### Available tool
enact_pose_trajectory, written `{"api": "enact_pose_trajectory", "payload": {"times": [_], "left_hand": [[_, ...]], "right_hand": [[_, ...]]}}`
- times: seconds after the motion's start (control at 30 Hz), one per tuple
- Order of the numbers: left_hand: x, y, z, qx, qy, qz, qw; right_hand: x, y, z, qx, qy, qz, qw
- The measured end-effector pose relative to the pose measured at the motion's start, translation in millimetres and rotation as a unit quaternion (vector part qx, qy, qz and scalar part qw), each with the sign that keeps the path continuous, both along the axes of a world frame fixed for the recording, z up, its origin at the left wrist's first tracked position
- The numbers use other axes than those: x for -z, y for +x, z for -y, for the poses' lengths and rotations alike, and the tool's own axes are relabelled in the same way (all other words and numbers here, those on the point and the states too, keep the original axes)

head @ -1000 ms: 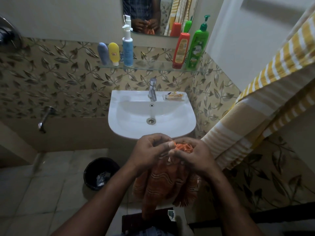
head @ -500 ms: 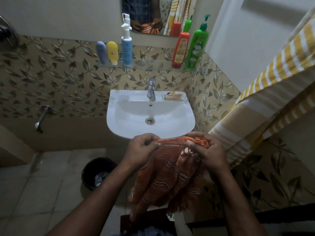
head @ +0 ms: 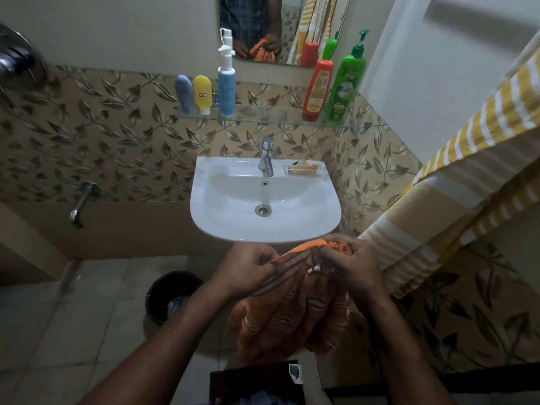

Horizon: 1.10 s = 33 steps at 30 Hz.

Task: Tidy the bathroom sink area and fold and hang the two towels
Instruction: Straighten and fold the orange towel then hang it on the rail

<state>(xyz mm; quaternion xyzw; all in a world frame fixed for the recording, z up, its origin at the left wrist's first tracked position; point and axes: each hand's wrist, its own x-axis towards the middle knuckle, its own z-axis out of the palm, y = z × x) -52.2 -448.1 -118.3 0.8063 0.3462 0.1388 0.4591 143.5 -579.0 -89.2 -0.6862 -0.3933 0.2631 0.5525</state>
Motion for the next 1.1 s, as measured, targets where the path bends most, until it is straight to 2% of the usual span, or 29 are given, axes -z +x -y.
{"api": "enact_pose_trajectory", "payload": {"times": [0.13, 0.23, 0.4, 0.5, 0.6, 0.67, 0.8, 0.87, 0.97, 1.1], "left_hand": [[17.8, -8.7, -3.8, -0.018, 0.064, -0.09, 0.994], [29.7, -16.4, -8.9, -0.096, 0.067, -0.117, 0.986], [33.5, -19.1, -14.1, -0.194, -0.072, -0.018, 0.978], [23.3, -18.0, -13.0, -0.225, -0.081, 0.046, 0.97], [1.4, -17.1, -11.3, -0.244, -0.12, 0.145, 0.951], [-9.1, -13.1, -12.7, -0.243, -0.106, 0.173, 0.949], [-11.0, -3.2, -10.6, -0.247, -0.014, 0.135, 0.959], [-9.4, -1.9, -6.2, -0.236, -0.023, 0.133, 0.962], [-8.8, -1.4, -1.3, -0.21, -0.085, 0.16, 0.961], [-15.3, -3.6, 9.1, -0.185, -0.232, 0.259, 0.919]], "right_hand": [[0.2, 10.0, 2.4, 0.002, 0.043, -0.066, 0.997], [0.2, 3.7, 5.2, -0.041, 0.036, -0.075, 0.996], [6.6, -24.1, 4.0, -0.133, -0.008, -0.019, 0.991], [9.0, -39.5, 3.6, -0.173, -0.024, 0.056, 0.983], [8.9, -51.3, 2.9, -0.196, -0.037, 0.119, 0.973], [9.9, -62.5, 2.1, -0.205, -0.044, 0.129, 0.969], [8.9, -89.4, -1.2, -0.246, -0.012, 0.128, 0.961], [2.9, -92.4, -3.6, -0.228, 0.013, 0.12, 0.966], [-3.2, -84.2, -7.0, -0.137, 0.037, 0.112, 0.984], [-0.2, -63.7, -11.2, -0.009, 0.037, 0.082, 0.996]]}}
